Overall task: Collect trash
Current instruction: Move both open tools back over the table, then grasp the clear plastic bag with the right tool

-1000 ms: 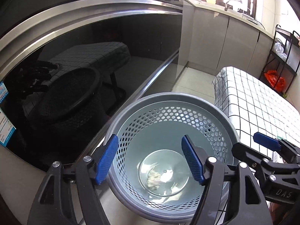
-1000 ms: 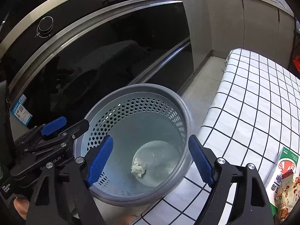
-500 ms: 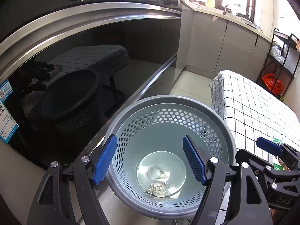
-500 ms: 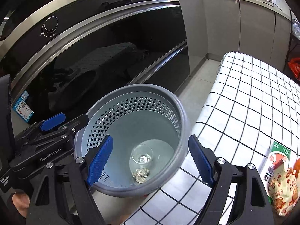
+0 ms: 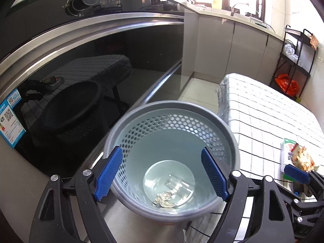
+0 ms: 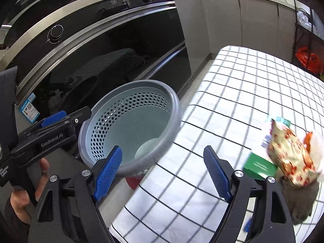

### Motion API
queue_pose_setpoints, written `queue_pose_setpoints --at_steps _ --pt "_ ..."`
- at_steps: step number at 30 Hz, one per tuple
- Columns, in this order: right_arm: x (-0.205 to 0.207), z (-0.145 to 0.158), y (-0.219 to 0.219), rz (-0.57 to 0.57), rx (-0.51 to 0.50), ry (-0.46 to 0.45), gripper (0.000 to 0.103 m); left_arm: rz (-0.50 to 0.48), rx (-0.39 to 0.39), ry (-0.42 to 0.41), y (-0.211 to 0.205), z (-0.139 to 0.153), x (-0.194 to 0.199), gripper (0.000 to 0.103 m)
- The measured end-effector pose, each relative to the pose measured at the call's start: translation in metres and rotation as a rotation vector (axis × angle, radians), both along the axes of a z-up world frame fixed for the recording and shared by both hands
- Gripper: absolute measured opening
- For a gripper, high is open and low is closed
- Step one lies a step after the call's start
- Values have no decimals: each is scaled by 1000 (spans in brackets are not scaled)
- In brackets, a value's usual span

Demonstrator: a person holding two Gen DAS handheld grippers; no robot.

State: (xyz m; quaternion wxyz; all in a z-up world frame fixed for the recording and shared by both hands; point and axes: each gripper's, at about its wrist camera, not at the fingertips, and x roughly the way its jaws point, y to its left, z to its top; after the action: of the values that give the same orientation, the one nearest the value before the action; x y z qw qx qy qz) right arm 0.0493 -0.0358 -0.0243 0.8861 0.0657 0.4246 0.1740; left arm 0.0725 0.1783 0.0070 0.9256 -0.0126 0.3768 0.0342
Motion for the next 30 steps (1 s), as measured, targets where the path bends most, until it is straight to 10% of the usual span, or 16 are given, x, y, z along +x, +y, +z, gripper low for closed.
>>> queue_pose_setpoints --at_steps 30 --pt "-87 12 -248 -408 -111 -15 79 -322 -16 0 -171 3 -48 87"
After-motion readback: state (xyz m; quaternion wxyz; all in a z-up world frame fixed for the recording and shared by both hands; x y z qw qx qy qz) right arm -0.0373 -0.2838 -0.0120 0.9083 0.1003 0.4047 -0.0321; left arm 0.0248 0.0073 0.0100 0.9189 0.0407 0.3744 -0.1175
